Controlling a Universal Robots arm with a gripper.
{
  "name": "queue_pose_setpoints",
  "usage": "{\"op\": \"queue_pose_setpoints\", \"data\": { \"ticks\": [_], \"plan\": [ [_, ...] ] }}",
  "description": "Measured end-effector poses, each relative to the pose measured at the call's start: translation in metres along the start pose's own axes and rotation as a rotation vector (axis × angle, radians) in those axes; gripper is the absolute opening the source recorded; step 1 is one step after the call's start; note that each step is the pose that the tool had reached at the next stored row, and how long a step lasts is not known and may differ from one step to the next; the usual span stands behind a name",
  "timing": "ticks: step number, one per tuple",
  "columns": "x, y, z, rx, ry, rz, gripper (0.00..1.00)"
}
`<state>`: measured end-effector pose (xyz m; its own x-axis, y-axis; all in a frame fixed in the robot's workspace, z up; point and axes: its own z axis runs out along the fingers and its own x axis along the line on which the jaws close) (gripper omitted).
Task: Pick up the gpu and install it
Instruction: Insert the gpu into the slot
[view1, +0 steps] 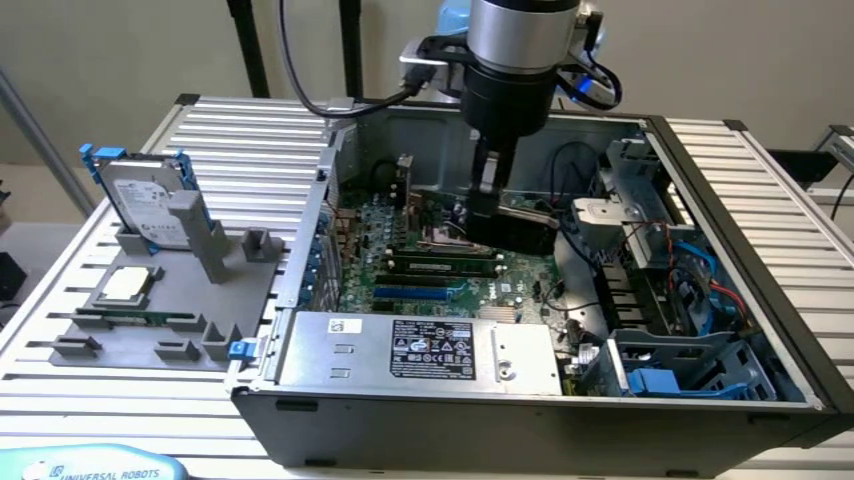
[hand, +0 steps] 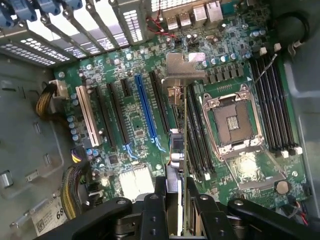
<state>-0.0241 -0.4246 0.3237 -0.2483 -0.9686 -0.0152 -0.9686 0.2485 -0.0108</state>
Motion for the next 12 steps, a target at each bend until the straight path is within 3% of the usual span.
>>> {"op": "queue_pose_setpoints", "data": {
  "ticks": [7,12],
  "plan": [
    [0.0004,0.0001,0.0015,-0.0014,-0.0013,-0.097,0.27],
    [0.0034,0.0038,0.0037,-0.0017,-0.0014,-0.116,0.27]
  ]
}}
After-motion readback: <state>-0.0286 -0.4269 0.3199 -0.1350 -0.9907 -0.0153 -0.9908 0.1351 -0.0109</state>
